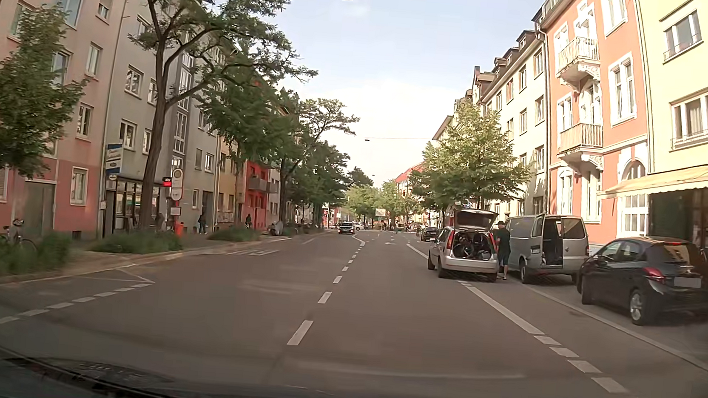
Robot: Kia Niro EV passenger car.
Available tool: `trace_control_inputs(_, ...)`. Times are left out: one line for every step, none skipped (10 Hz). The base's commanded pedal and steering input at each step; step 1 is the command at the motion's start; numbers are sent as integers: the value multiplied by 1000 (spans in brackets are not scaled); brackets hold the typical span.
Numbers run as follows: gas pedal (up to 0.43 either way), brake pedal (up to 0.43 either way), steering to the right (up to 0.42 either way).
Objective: Follow the waypoints while adhering to traffic rules and regulations
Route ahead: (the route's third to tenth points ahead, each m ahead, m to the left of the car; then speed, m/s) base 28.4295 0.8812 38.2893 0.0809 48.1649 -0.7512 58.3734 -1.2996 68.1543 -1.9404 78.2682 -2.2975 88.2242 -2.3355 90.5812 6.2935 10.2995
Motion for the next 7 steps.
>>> trace_control_inputs(8, 0, 6)
trace_control_inputs(8, 0, 6)
trace_control_inputs(8, 0, 5)
trace_control_inputs(8, 0, 5)
trace_control_inputs(8, 0, 5)
trace_control_inputs(8, 0, 5)
trace_control_inputs(8, 0, 5)
